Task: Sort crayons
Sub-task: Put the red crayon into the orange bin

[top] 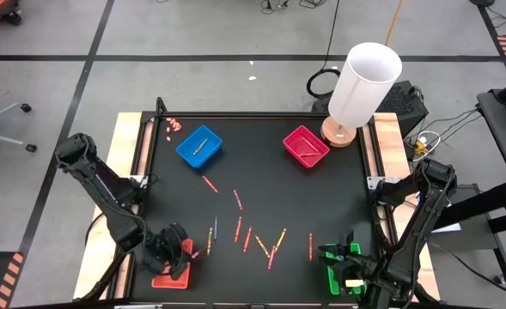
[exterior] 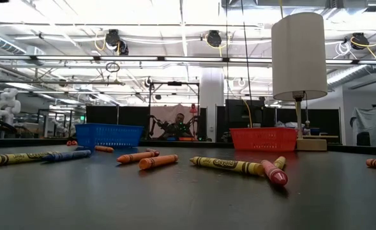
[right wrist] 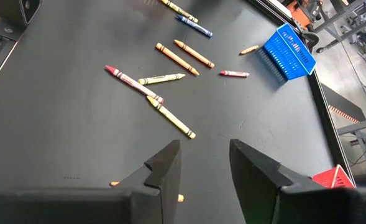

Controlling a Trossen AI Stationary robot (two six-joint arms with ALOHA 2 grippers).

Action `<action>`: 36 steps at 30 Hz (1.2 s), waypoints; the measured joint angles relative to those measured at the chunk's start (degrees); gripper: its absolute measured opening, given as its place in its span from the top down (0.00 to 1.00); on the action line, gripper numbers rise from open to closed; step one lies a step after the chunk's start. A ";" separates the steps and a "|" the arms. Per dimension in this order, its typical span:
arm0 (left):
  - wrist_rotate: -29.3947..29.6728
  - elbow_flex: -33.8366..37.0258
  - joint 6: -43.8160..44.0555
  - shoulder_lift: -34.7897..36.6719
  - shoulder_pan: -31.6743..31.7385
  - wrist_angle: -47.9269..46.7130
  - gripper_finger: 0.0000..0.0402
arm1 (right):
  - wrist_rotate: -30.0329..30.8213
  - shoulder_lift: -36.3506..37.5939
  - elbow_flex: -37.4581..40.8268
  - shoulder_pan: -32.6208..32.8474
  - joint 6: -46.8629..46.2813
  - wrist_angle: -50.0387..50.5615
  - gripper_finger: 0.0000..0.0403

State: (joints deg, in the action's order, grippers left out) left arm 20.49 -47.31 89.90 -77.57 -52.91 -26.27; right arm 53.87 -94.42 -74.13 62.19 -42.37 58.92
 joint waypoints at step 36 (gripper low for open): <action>0.70 0.04 28.19 -5.74 -6.86 -16.04 0.89 | -0.13 0.00 0.00 -0.02 -0.19 0.00 0.70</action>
State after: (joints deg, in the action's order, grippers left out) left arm 21.19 -47.27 118.08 -83.31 -59.77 -42.31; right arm 53.74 -94.41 -74.13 62.17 -42.57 58.92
